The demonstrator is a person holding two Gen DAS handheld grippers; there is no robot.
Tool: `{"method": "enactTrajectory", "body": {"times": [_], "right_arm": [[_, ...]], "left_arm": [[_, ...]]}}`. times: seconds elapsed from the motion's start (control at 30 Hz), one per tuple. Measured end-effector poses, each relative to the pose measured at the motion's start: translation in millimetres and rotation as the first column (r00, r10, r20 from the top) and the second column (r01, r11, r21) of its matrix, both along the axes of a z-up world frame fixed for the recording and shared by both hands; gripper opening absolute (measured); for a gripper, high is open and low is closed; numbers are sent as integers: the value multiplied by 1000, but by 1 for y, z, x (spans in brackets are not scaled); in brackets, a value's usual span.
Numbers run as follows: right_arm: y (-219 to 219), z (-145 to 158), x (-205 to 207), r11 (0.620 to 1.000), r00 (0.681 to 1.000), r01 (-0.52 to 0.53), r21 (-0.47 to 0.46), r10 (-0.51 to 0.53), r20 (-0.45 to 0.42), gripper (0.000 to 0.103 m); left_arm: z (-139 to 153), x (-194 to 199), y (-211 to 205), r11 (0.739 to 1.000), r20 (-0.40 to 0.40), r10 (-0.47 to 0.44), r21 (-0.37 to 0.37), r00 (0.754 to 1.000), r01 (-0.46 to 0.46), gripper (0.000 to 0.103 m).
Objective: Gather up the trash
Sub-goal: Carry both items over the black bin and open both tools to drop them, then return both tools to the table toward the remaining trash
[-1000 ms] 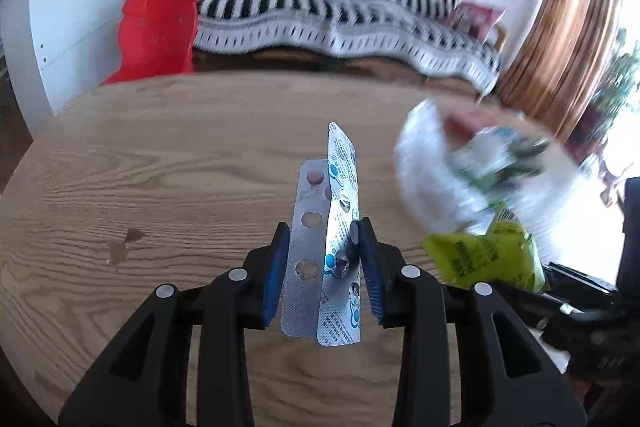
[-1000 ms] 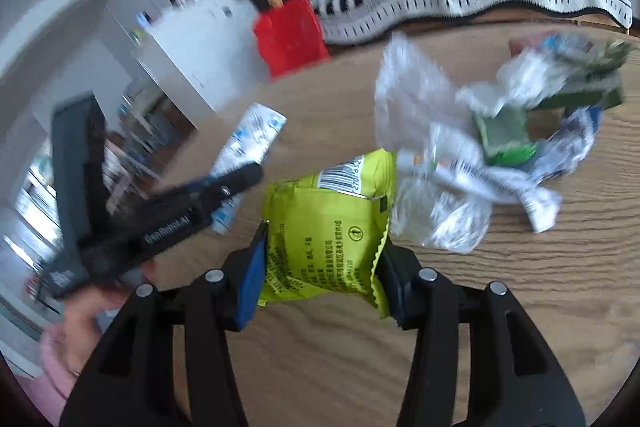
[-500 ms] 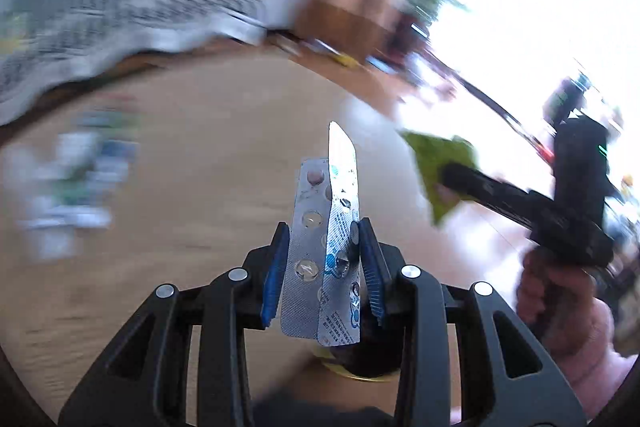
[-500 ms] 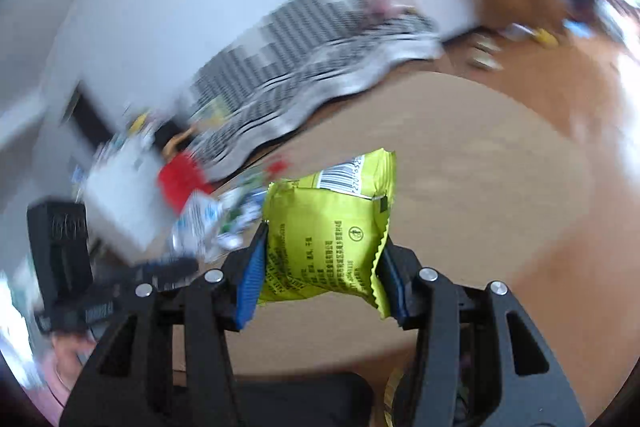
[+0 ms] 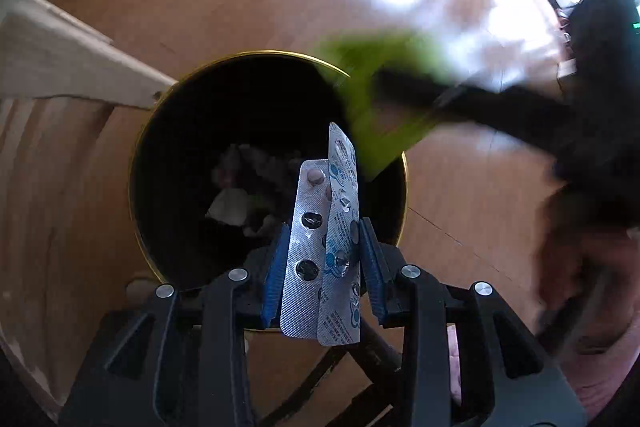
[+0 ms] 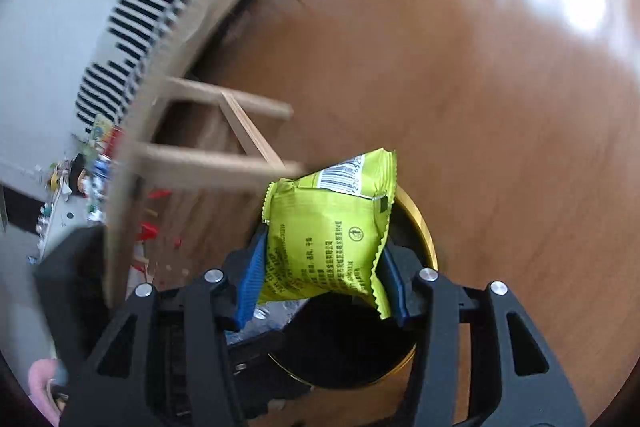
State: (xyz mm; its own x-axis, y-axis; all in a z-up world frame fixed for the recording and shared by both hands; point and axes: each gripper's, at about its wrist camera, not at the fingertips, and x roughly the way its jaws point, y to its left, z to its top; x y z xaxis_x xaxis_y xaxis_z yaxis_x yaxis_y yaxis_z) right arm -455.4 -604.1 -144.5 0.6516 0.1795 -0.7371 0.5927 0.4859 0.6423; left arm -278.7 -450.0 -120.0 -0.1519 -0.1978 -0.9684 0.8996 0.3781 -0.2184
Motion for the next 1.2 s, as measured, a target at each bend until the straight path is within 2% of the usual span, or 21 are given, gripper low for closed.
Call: {"method": "enactTrajectory", "body": {"times": [0.07,0.17,0.23,0.27,0.37,0.4,0.43,0.47,0.53,0.63,0.67,0.7,0.77,0.8,0.87,0.93,1.0,1.07,1.13,1.17,1.2], "right_arm": [[1,-18,5,999,1000,7,37,-6,-21,50],[0,-21,12,999,1000,3,41,-2,-28,50],[-1,-20,13,999,1000,-4,36,5,-27,50],[-5,-21,2,999,1000,-8,33,9,-27,50],[1,-14,7,999,1000,-15,36,15,-14,53],[4,-12,7,999,1000,-16,34,16,-13,57],[6,-9,10,1000,1000,-16,25,16,-22,81],[6,-6,9,1000,1000,-8,4,8,-28,98],[3,3,8,999,999,16,-45,-18,-35,97],[-10,26,-12,987,990,141,-77,-140,22,97],[-13,37,-19,976,982,188,-108,-183,47,97],[-17,52,-28,952,969,245,-183,-236,70,97],[-17,76,-35,904,959,284,-320,-268,95,97],[-15,88,-34,873,962,271,-405,-261,80,97],[-10,104,-26,834,968,225,-505,-248,21,97],[-1,119,-17,812,974,212,-544,-221,49,97],[11,132,-3,798,980,192,-571,-181,77,97],[26,145,15,790,987,161,-592,-123,105,97],[49,162,45,777,991,103,-621,-28,129,97],[63,169,63,770,990,72,-634,24,141,97],[71,175,75,767,986,48,-640,65,153,97]], "left_arm": [[-7,-1,-2,999,64,-34,36,997,32,35],[-13,4,1,999,29,-4,52,1000,3,33],[-12,4,2,999,25,-5,43,1000,4,23],[-13,4,3,999,21,-4,45,1000,3,23],[-19,8,2,999,5,6,54,1000,-6,25],[-18,8,2,998,16,10,54,1000,-11,30],[-17,8,2,998,42,14,53,999,-16,60],[-13,8,2,999,78,22,41,997,-25,96],[-4,9,1,999,125,38,-17,991,-36,97],[13,5,5,998,149,12,-64,989,-2,97],[19,6,5,997,160,18,-81,987,-5,97],[34,5,7,992,174,32,-129,984,-9,97],[79,10,17,963,224,84,-268,971,-22,97],[101,13,23,945,251,117,-326,961,-30,97],[142,25,43,901,288,197,-431,937,-56,97],[181,52,78,858,323,303,-502,896,-109,97],[204,83,117,829,355,414,-527,838,-186,97],[211,119,165,799,390,527,-529,755,-284,97],[209,162,222,759,432,635,-501,641,-415,97],[210,174,243,744,442,663,-484,604,-461,97],[204,191,268,717,450,697,-464,558,-520,97]]}}
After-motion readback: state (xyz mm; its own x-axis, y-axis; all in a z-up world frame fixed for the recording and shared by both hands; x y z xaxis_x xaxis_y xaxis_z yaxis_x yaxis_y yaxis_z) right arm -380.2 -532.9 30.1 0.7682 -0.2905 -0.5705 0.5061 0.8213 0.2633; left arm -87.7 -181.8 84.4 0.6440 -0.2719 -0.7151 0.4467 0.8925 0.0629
